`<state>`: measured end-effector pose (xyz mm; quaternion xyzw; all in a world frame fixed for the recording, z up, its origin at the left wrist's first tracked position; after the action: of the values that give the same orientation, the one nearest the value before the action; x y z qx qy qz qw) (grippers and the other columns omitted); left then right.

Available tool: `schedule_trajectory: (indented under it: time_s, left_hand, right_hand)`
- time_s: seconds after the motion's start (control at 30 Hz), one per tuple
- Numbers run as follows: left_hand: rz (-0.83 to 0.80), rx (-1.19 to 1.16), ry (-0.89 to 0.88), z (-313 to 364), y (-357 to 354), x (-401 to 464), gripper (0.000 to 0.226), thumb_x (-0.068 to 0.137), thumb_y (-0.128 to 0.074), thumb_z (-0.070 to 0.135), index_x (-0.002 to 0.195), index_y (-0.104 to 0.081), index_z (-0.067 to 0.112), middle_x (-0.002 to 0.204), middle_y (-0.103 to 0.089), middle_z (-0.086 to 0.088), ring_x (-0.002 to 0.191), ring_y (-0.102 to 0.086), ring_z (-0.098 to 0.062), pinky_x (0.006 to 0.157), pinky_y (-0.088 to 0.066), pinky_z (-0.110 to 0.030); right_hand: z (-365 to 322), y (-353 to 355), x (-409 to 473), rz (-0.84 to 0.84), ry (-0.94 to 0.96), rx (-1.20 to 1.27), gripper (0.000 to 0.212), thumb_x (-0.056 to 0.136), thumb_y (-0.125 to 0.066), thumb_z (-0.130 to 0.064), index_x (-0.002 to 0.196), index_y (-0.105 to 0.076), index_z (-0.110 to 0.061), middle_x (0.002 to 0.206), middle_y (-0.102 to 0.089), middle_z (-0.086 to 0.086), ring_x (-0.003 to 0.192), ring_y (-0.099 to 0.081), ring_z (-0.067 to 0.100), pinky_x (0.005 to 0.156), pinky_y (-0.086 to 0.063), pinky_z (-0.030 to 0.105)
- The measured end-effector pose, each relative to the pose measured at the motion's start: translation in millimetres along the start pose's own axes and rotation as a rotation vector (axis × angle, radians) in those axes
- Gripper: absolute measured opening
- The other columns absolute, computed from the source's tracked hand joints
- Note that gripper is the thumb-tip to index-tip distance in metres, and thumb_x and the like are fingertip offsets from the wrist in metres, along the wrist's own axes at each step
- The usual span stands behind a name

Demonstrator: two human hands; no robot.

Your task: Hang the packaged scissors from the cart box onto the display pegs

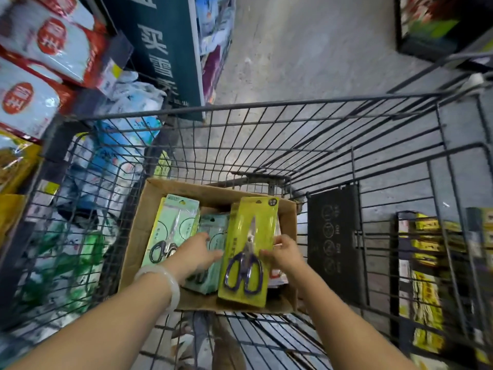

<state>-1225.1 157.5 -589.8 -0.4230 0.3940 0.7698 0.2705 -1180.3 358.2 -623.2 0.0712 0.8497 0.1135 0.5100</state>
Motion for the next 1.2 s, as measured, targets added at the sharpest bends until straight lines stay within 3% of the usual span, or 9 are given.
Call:
schedule_trajectory:
  time_s: [0.07, 0.17, 0.3, 0.4, 0.5, 0.73, 0.97, 1.1, 1.2]
  left_hand:
    - [-0.038, -0.180, 0.021, 1.8, -0.7, -1.1, 0.067, 0.087, -0.063, 0.032, 0.143, -0.033, 0.011, 0.144, -0.043, -0.009, 0.129, -0.045, -0.027, 0.107, -0.038, -0.036]
    - [-0.060, -0.493, 0.064, -2.4, 0.5, 1.4, 0.030, 0.088, -0.064, 0.018, 0.116, -0.054, 0.015, 0.119, -0.063, -0.009, 0.105, -0.061, -0.027, 0.100, -0.046, -0.043]
    - [0.042, -0.612, 0.065, -21.2, 12.2, 3.5, 0.013, 0.087, -0.063, 0.006, 0.098, -0.058, 0.012, 0.104, -0.067, -0.014, 0.098, -0.063, -0.029, 0.094, -0.049, -0.046]
    - [0.091, -0.619, 0.154, -55.6, 15.3, 16.9, 0.034, 0.081, -0.069, 0.016, 0.110, -0.052, 0.009, 0.115, -0.062, -0.015, 0.107, -0.059, -0.034, 0.096, -0.047, -0.052]
    - [0.111, -0.579, 0.181, -81.9, 15.3, 30.2, 0.081, 0.073, -0.072, 0.034, 0.141, -0.030, 0.014, 0.142, -0.046, -0.012, 0.126, -0.047, -0.034, 0.104, -0.040, -0.053]
    - [0.168, -0.535, 0.222, -80.9, 20.3, 23.9, 0.070, 0.086, -0.065, 0.024, 0.142, -0.027, 0.008, 0.141, -0.044, -0.015, 0.126, -0.046, -0.036, 0.105, -0.040, -0.051]
    - [0.140, -0.556, 0.213, -70.6, 18.0, 10.1, 0.073, 0.092, -0.058, 0.020, 0.149, -0.013, 0.012, 0.154, -0.024, -0.013, 0.139, -0.029, -0.034, 0.113, -0.028, -0.046]
    - [0.156, -0.628, 0.120, -67.0, 26.1, 7.6, 0.065, 0.084, -0.064, 0.023, 0.140, -0.032, 0.015, 0.139, -0.048, -0.011, 0.124, -0.049, -0.034, 0.103, -0.042, -0.052]
    - [0.196, -0.673, 0.075, -47.2, 39.6, -16.8, 0.045, 0.091, -0.058, 0.014, 0.131, -0.040, 0.011, 0.126, -0.056, -0.009, 0.116, -0.053, -0.033, 0.099, -0.045, -0.049]
  right_hand:
    - [-15.5, -7.4, -8.9, -0.134, 0.059, 0.095, 0.022, 0.081, -0.066, 0.000, 0.088, -0.049, -0.012, 0.084, -0.063, 0.010, 0.072, -0.061, 0.022, 0.065, -0.052, 0.035]
    - [-36.6, -26.1, -17.5, -0.232, 0.143, 0.199, 0.023, 0.083, -0.063, 0.004, 0.086, -0.047, -0.012, 0.074, -0.062, 0.004, 0.063, -0.059, 0.015, 0.053, -0.049, 0.024]
    - [-30.0, -37.0, -0.7, -0.036, 0.152, 0.150, 0.011, 0.088, -0.063, -0.014, 0.085, -0.052, -0.014, 0.082, -0.061, 0.006, 0.070, -0.059, 0.015, 0.060, -0.049, 0.027]
    - [4.8, -22.6, 16.2, 0.233, 0.043, -0.235, 0.032, 0.082, -0.067, -0.029, 0.106, -0.054, -0.011, 0.096, -0.059, 0.005, 0.091, -0.061, 0.025, 0.075, -0.049, 0.031]
    - [31.6, -25.8, 20.5, 0.216, -0.022, -0.376, 0.054, 0.074, -0.075, -0.033, 0.111, -0.046, -0.007, 0.109, -0.060, 0.012, 0.100, -0.060, 0.031, 0.076, -0.049, 0.035]
    - [32.3, -34.3, 40.3, 0.173, -0.024, -0.597, 0.049, 0.075, -0.074, -0.032, 0.111, -0.052, -0.006, 0.110, -0.064, 0.014, 0.102, -0.061, 0.032, 0.081, -0.051, 0.036]
    - [31.9, -32.9, 30.5, 0.017, -0.067, -0.234, 0.030, 0.071, -0.079, -0.015, 0.079, -0.050, -0.013, 0.092, -0.063, 0.012, 0.085, -0.057, 0.021, 0.087, -0.054, 0.043]
    - [9.6, -16.6, 6.1, -0.147, -0.003, 0.038, 0.021, 0.084, -0.062, 0.004, 0.101, -0.055, -0.007, 0.076, -0.062, 0.007, 0.059, -0.057, 0.017, 0.042, -0.047, 0.020]
    - [-23.6, -8.5, -3.1, -0.213, 0.079, 0.076, 0.021, 0.086, -0.059, 0.005, 0.097, -0.056, -0.012, 0.078, -0.065, 0.005, 0.064, -0.059, 0.016, 0.048, -0.047, 0.020]
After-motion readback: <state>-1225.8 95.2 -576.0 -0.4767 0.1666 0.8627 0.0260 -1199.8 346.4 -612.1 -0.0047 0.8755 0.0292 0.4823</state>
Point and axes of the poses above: each hand's wrist, its own x-axis towards the middle knuckle, its own y-axis out of the back of the hand, z = x × y, the point moved 5 cm from there along x, towards the middle knuckle
